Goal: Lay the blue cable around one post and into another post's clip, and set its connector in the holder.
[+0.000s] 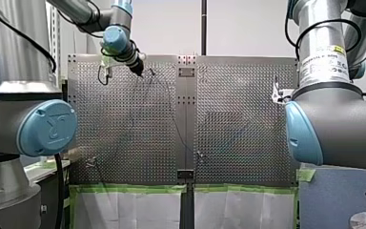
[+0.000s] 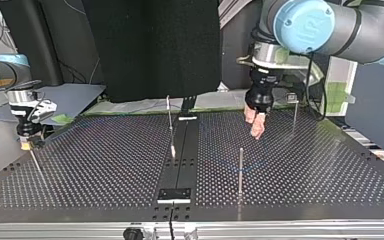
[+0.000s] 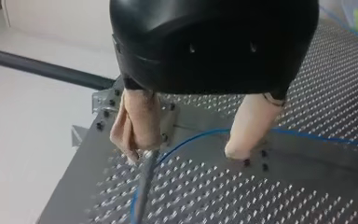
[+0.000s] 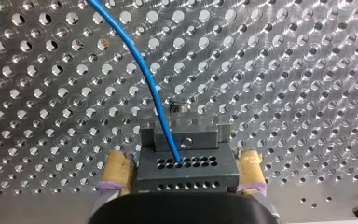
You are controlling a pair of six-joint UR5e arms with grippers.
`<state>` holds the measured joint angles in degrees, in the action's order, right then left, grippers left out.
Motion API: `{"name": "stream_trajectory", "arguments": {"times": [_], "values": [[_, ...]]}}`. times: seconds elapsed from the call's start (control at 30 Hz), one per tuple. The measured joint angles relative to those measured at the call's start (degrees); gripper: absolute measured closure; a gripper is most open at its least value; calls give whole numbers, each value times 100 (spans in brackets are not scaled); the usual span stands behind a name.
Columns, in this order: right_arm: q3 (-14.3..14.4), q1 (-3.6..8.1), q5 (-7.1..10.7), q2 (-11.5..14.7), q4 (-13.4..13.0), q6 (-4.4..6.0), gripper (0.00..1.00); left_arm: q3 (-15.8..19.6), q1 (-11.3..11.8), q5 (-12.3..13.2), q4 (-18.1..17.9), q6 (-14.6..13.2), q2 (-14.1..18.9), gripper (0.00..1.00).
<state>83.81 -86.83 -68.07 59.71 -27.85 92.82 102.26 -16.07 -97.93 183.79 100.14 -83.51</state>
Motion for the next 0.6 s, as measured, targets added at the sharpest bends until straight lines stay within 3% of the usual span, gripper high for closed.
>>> {"name": "stream_trajectory", "arguments": {"times": [0.33,0.6], "values": [[0,0,0,0,0,0,0,519,-279,204,-519,19,-404,0],[0,0,0,0,0,0,0,966,-478,235,-967,-279,-848,0]]}}
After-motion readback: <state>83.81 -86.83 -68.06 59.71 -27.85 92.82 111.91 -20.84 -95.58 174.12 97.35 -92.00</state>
